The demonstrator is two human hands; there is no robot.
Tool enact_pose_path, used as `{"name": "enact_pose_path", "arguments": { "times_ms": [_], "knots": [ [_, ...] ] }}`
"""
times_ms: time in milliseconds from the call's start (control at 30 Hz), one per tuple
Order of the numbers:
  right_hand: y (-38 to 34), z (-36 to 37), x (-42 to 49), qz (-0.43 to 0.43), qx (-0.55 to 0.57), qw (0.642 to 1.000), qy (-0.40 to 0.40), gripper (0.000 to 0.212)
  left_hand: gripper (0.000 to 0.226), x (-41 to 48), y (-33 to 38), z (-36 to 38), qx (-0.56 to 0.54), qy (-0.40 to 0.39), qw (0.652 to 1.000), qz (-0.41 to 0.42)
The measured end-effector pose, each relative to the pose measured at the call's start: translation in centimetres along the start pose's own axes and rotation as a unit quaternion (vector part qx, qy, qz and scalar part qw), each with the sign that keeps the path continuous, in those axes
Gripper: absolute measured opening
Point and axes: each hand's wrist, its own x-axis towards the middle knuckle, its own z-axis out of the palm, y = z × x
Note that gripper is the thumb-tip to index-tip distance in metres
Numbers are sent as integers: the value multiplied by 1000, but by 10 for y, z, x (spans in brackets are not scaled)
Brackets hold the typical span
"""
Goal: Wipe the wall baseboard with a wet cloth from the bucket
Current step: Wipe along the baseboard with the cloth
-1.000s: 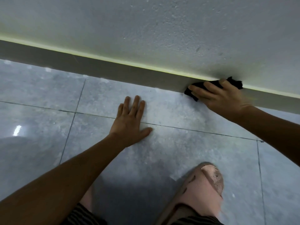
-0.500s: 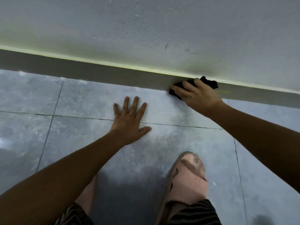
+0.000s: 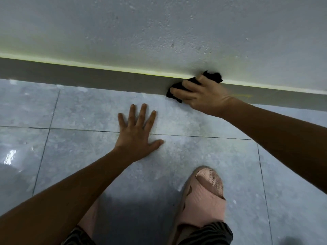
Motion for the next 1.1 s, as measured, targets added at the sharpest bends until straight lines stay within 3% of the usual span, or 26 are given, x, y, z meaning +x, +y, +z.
{"name": "enact_pose_path", "arguments": {
  "times_ms": [67, 200, 400, 567, 700, 900, 1100],
  "knots": [
    [-1, 13, -21, -15, -6, 1000, -17, 31, 92, -1, 0, 0, 0, -4, 1000, 2],
    [6, 26, -61, 9, 11, 999, -30, 44, 92, 0, -1, -1, -1, -6, 1000, 1],
    [10, 6, -30, 94, 58, 993, 51, 51, 93, 2, 4, -6, -2, -25, 1000, -5],
    [-3, 4, -3, 58, 104, 993, 12, 46, 90, 6, 20, -5, -29, 5, 999, 21],
    [4, 22, -43, -18, 27, 998, -45, 32, 85, 18, 35, -5, -23, 2, 996, 81],
    [36, 49, -121, -30, -16, 999, 22, 29, 87, 24, 40, -6, 6, -16, 996, 90],
    [28, 16, -61, 17, 31, 998, 51, 38, 87, 22, 42, -4, 21, -5, 996, 84]
  ]
}}
